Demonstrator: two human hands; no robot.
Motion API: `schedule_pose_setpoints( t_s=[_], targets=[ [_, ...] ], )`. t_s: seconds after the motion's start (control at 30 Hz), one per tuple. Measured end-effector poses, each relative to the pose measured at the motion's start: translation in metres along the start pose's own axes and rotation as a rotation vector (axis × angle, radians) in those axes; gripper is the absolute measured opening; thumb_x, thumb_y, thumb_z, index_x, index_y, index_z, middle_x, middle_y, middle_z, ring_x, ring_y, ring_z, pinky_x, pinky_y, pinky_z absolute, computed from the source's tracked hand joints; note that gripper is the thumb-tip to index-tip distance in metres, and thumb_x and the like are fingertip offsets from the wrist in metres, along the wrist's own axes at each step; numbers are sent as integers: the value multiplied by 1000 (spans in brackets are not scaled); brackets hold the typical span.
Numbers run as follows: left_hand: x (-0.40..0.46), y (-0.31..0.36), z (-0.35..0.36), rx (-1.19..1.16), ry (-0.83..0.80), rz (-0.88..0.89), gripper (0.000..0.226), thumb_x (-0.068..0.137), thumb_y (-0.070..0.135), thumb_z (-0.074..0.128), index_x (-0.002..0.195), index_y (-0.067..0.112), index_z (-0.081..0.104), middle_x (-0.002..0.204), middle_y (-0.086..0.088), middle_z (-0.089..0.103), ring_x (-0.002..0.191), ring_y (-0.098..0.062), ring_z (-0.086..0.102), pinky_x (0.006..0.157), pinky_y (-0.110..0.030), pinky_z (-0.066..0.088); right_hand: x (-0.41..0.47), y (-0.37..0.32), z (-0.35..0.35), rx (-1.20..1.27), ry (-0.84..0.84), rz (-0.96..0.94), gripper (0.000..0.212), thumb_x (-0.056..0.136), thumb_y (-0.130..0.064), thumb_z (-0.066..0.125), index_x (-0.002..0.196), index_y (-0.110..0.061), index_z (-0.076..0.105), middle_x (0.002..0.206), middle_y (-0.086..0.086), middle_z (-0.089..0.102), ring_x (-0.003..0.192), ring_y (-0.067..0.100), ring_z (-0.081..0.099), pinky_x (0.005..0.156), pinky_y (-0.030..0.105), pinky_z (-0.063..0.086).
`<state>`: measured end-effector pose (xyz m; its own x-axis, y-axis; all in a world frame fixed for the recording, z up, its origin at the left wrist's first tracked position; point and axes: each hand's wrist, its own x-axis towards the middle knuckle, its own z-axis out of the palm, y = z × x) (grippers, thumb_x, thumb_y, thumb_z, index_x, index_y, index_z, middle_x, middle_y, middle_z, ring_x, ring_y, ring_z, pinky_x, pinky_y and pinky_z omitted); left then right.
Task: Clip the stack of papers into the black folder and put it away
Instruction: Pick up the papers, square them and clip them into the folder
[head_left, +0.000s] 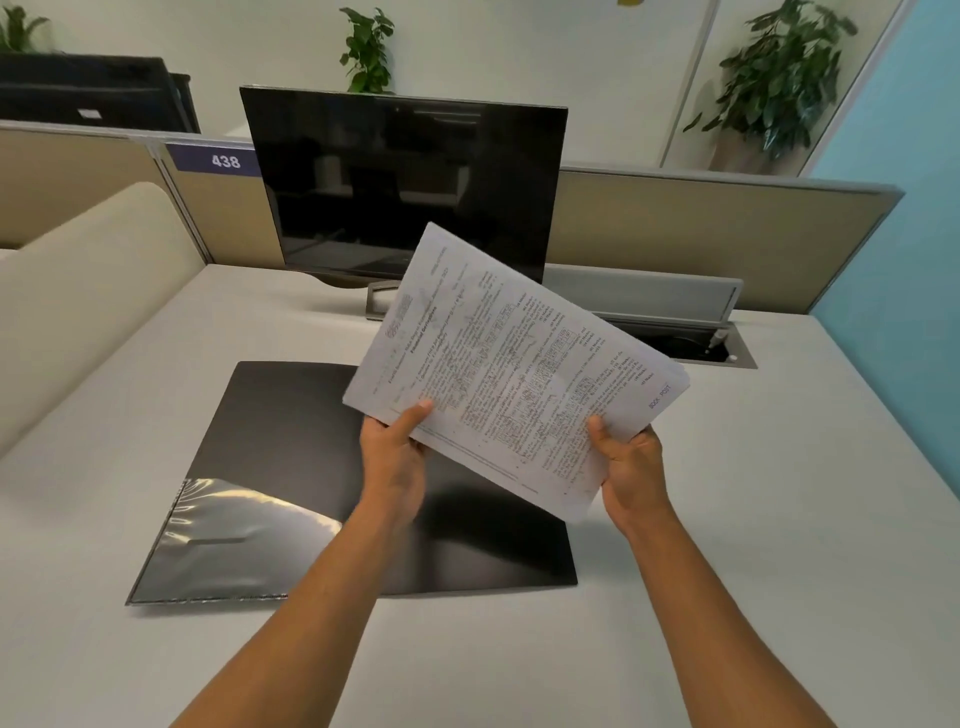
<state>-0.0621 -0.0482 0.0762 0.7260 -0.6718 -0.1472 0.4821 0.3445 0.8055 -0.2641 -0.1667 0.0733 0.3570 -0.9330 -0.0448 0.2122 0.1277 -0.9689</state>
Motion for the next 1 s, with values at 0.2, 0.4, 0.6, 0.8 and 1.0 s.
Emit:
schedule_pose_setpoints(
  t_s=[0.2, 0.4, 0.6, 0.8, 1.0],
  targets=[
    [12, 27, -25, 577, 189, 172, 75, 79, 13, 76, 140, 25, 33, 141, 3, 36, 128, -12, 38, 92, -21, 44, 10, -11, -32, -105, -56, 11, 32, 88, -4, 61, 115, -20, 61, 114, 1, 70, 103, 22, 67, 81, 45, 58],
    [15, 41, -24, 745, -226, 4, 59, 71, 22, 76, 124, 21, 50, 118, -1, 65, 104, -24, 67, 89, -50, 55, 16, -17, -45, -241, -129, 13, 30, 88, -5, 62, 116, -15, 63, 110, -1, 73, 98, 23, 69, 78, 45, 59],
    [4, 25, -7, 695, -174, 65, 28, 89, 4, 63, 108, 24, 60, 111, 4, 68, 101, -22, 66, 89, -50, 55, 17, -18, -40, -285, -84, -50, 30, 88, -8, 63, 112, -25, 63, 108, -7, 71, 95, 19, 68, 69, 30, 58],
    [-8, 4, -13, 663, -94, 196, 35, 87, 8, 67, 119, 16, 55, 114, -1, 64, 108, -25, 63, 86, -42, 58, 12, -10, -41, -307, -48, -110, 33, 77, -25, 66, 109, -30, 61, 109, -2, 67, 97, 18, 66, 75, 32, 60],
    [-18, -26, -39, 719, -11, 57, 43, 84, 1, 69, 118, 19, 52, 112, -1, 62, 110, -25, 61, 89, -51, 53, -1, 25, -53, -351, -35, -41, 48, 69, -17, 67, 116, -11, 59, 106, 7, 66, 100, 23, 65, 78, 39, 60]
  ],
)
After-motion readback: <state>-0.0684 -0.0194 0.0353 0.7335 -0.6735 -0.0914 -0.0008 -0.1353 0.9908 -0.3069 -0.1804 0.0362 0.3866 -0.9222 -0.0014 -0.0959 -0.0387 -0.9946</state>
